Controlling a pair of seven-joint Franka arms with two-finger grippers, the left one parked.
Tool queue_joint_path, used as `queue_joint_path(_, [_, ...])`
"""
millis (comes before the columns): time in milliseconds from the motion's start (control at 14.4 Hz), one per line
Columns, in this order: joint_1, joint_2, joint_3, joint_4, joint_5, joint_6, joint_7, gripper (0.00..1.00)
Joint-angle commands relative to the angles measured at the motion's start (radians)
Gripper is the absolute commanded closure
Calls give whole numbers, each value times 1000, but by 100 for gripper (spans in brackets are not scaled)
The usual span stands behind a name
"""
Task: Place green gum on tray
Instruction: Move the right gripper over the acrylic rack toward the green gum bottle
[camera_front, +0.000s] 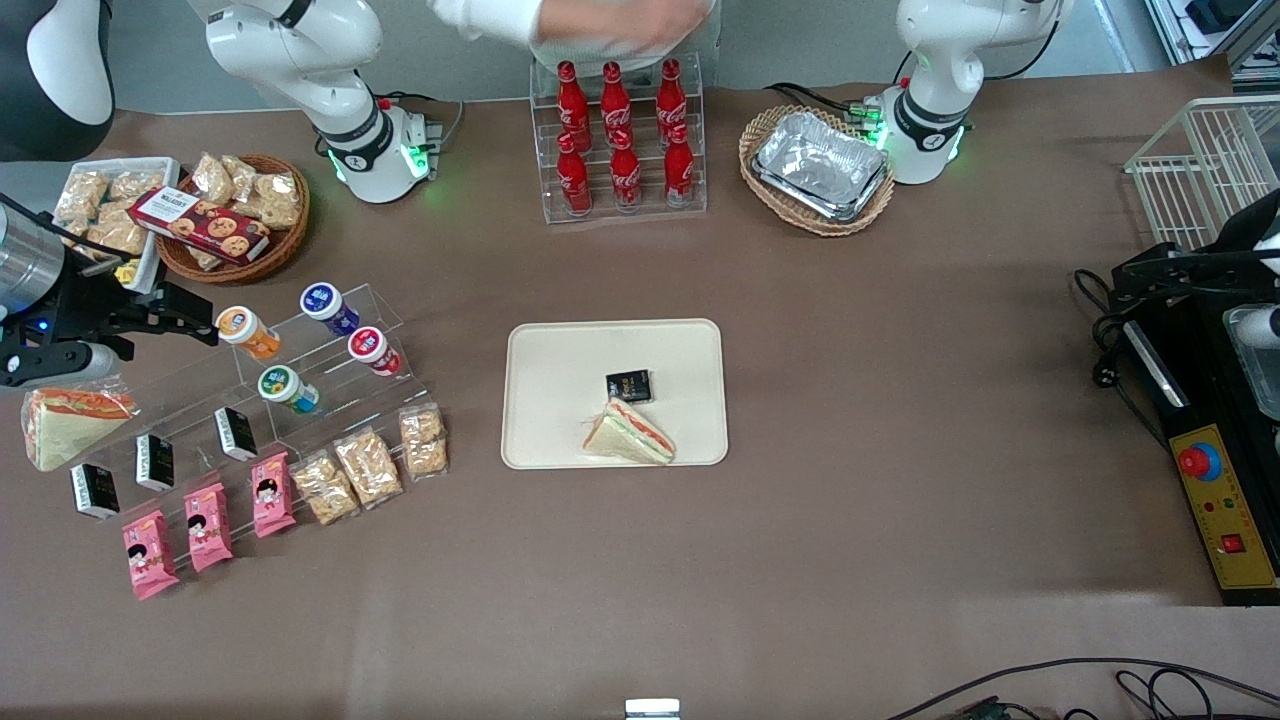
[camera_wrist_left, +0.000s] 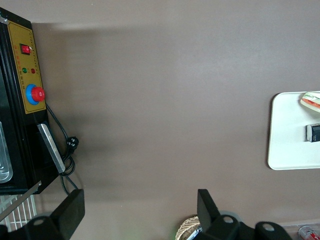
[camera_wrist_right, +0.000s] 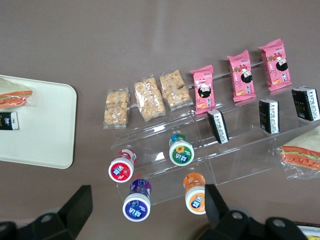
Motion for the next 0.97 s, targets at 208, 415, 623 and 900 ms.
queue_joint_path(208, [-6, 2, -4, 15, -3, -4, -23, 0])
queue_joint_path(415, [-19, 10, -15, -2, 0, 1, -260, 0])
queue_joint_path(623, [-25, -10, -18, -40, -1, 19, -298, 0])
queue_joint_path(900, [-37, -126, -18, -261, -3, 169, -299, 0])
